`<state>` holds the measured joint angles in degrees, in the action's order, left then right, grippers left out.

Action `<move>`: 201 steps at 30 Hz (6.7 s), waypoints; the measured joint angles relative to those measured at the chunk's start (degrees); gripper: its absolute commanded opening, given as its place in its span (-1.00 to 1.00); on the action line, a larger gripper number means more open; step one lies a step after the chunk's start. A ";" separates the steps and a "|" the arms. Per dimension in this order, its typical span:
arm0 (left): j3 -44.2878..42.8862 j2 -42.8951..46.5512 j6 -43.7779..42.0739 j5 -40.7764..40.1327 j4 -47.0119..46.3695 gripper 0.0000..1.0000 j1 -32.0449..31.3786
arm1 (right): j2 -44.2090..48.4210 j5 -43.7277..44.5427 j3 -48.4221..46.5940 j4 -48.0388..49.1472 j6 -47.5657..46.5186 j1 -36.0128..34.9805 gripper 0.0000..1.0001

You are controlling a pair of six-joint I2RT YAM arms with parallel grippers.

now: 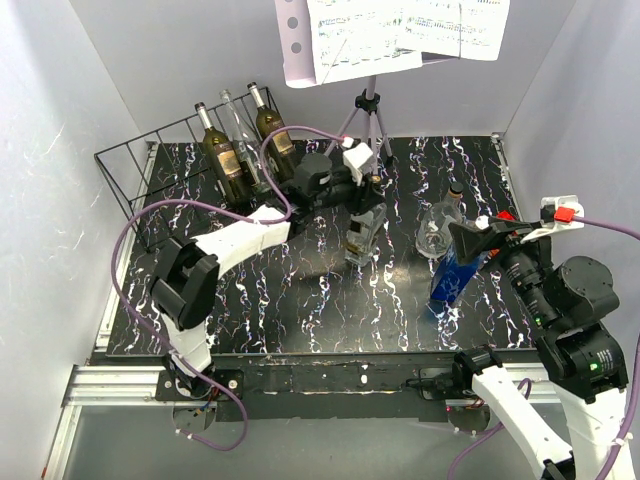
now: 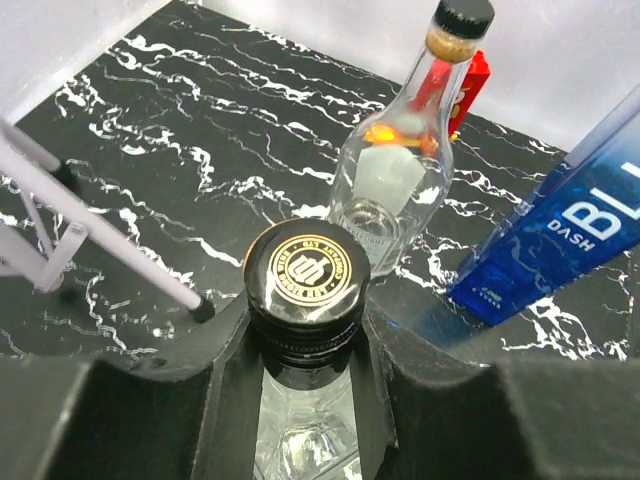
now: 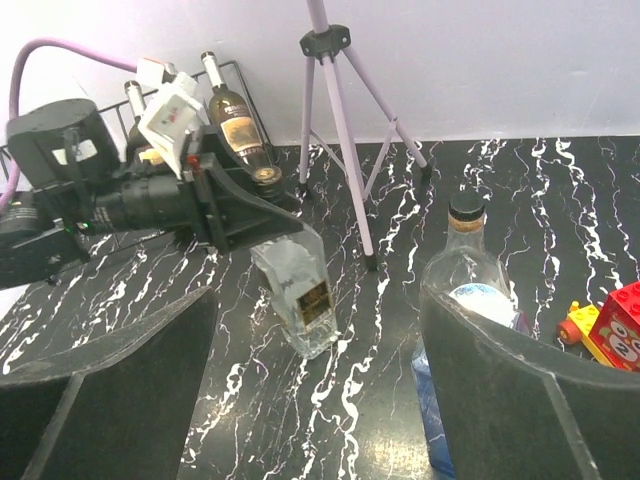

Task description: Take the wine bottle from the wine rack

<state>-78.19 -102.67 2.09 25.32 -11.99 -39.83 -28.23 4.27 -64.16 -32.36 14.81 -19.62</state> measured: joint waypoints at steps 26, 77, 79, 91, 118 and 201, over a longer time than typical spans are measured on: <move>-12.07 -8.87 -2.64 -3.69 -5.64 0.96 -4.22 | 0.74 -0.31 0.76 1.25 -0.15 0.00 0.81; -34.75 -17.09 17.59 -5.84 30.08 0.40 47.52 | -0.11 -10.71 -0.59 -0.68 3.06 0.00 0.64; -35.89 -18.45 16.83 -6.71 29.99 0.38 47.30 | -0.39 -11.06 -0.61 -0.66 3.28 0.00 0.63; -43.34 -25.42 14.80 -7.48 26.95 0.25 47.21 | -2.67 -12.92 -0.98 -0.52 4.42 0.00 0.61; -44.22 -31.87 16.28 -6.40 20.98 -0.69 46.95 | -5.62 -14.97 -1.42 0.85 4.79 0.00 0.60; 25.09 20.65 2.27 -11.08 -10.71 -1.00 -13.75 | 4.09 -16.46 1.33 1.25 4.76 0.00 0.61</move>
<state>-53.10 -82.02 4.36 14.24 -22.70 -53.58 -24.14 -12.19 -62.83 -31.11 19.57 -19.62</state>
